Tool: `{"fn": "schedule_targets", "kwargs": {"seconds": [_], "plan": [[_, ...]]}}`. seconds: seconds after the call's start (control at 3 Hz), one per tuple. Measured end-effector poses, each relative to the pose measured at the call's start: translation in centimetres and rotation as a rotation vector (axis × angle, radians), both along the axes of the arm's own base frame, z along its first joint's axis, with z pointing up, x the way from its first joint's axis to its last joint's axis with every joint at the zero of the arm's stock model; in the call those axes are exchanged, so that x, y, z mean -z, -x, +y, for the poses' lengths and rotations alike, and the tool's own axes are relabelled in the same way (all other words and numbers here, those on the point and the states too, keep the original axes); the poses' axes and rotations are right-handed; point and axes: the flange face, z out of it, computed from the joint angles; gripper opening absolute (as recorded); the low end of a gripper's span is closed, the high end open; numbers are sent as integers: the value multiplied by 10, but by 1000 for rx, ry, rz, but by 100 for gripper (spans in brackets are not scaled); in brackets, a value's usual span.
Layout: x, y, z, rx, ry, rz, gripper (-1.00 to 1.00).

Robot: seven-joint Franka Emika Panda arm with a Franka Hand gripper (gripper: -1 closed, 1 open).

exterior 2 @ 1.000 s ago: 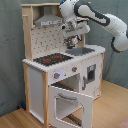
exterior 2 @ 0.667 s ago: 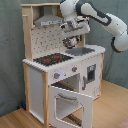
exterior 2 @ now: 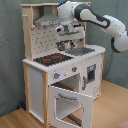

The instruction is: Play with the kitchen

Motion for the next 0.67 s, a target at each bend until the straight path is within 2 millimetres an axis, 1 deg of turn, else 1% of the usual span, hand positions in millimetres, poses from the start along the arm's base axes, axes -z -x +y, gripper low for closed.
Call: {"fn": "schedule_targets", "kwargs": {"seconds": [0.33,0.67], "plan": [[10,-5,12,-28,-28,-44,-100],[22,-13,18,-44,-51,-84,-100]]}}
